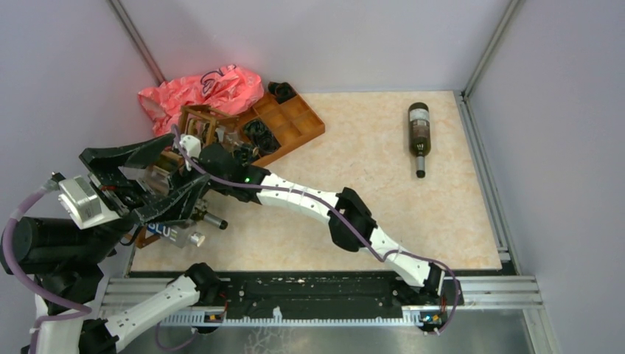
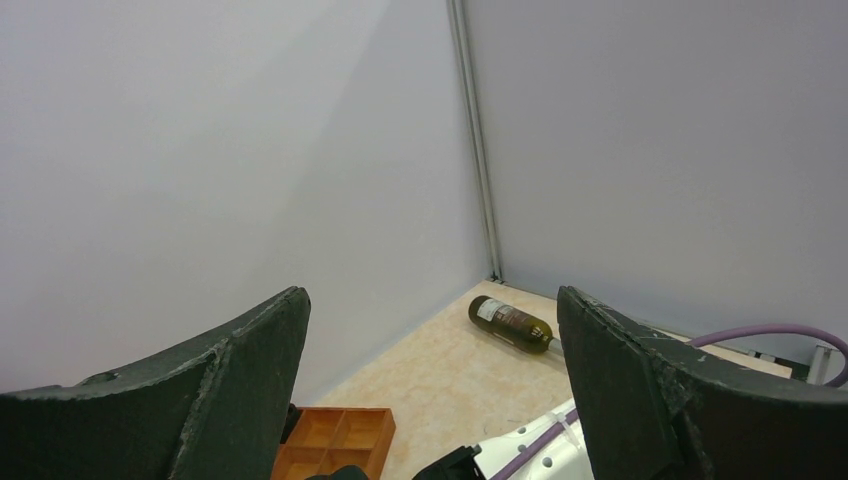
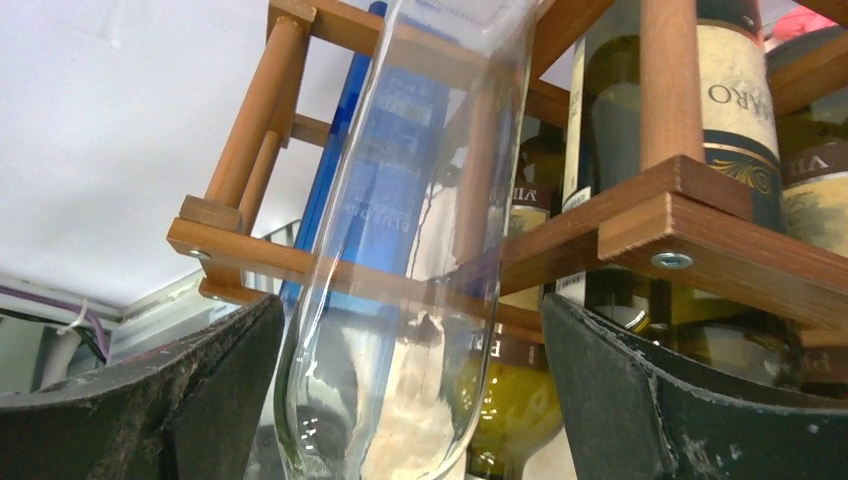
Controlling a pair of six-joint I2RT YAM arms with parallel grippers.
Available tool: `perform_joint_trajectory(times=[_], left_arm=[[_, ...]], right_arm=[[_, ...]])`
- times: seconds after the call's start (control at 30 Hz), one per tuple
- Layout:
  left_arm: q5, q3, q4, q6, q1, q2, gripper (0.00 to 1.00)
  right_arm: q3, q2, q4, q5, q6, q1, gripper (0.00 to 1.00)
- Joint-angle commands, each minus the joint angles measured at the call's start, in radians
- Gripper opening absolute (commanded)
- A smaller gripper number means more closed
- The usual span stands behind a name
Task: Put the wine bottle on the wine rack
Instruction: Place the wine bottle in the wine rack.
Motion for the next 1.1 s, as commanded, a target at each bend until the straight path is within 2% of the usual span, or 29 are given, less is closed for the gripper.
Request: perform_joint_trajectory(times=[0.0,0.27,0.37,0.47,0.77,0.93,1.07], left_arm=[[0.008,0.003,0.005,-0.012,0.003,-0.016,0.99],[0.02,0.003,0.004,-0.032,0.003,-0.017,0.99],[0.029,0.001,0.006,-0.047,0.004,-0.017,0.99],[0.056,-0.003,0.006,-0.073,0.003,-0.016,0.99],[0.123,-0.08,0.094,-0.175,0.004,-0.025,0.99],[0.127,-0.147,0.208,-0.297,0.004,0.004,0.99],[0.13,-0.158,0.344,-0.386,0.003,0.091,0.99]], right_arm=[[-0.038,-0.148,0.067,0.03,-0.044,-0.007,0.98],[-0.072,-0.22,0.053,-0.016,-0.068,-0.008,0.99],[-0.139,-0.281,0.076,-0.037,-0.067,-0.009,0.99],[-0.327,-0.399,0.175,-0.048,-0.074,-0.012,0.99],[-1.069,-0.902,0.448,-0.013,-0.145,-0.078,0.98],[-1.359,-1.179,0.44,0.107,-0.212,-0.119,0.99],[-1.53,-1.353,0.417,0.211,-0.214,-0.156,0.99]])
